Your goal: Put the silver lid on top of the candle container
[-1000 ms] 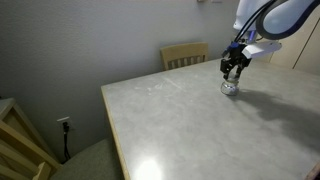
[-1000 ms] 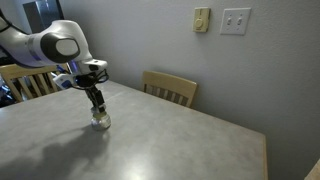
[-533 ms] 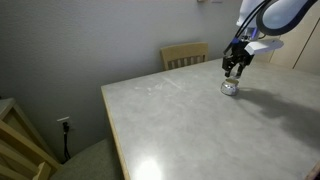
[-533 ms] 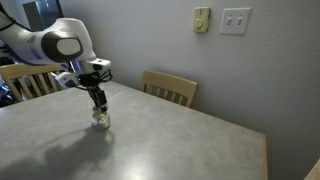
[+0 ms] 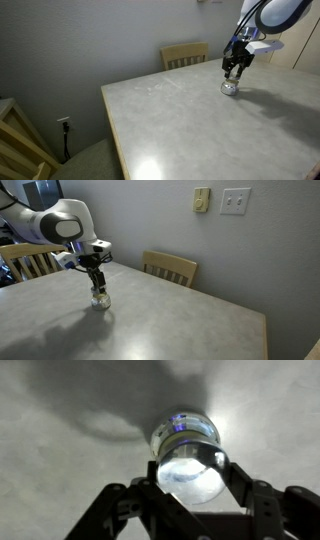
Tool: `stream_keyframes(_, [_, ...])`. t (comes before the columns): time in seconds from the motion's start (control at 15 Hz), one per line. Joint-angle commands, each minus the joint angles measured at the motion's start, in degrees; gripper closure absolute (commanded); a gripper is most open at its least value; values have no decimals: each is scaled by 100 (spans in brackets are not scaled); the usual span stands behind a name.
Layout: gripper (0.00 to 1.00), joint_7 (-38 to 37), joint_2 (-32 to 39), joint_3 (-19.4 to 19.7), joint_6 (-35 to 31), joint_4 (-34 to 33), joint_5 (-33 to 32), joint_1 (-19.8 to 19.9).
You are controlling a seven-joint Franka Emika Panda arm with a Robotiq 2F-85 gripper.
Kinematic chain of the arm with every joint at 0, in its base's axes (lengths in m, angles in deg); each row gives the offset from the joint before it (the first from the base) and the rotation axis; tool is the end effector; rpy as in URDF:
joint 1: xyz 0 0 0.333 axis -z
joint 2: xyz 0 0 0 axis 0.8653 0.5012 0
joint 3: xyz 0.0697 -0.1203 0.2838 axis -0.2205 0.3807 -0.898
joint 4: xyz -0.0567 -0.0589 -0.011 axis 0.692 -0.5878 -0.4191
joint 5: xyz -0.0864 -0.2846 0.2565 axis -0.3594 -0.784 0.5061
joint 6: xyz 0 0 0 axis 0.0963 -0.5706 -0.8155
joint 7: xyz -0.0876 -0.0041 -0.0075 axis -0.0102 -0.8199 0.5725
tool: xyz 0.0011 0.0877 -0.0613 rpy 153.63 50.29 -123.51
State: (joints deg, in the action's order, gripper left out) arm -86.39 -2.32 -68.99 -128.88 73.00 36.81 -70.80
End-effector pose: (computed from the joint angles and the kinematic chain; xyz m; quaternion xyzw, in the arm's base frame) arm 0.5850 0.0802 0.2260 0.9943 -0.0900 0.0516 0.0233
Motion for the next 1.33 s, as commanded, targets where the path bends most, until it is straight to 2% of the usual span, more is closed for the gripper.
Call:
stream_keyframes(0.0, [56, 221, -52, -58, -55, 61, 94, 151])
stream_keyframes(0.73, [56, 749, 191, -229, 113, -198, 451, 471])
stream_keyframes(1.27, [56, 938, 385, -342, 273, -372, 596, 496])
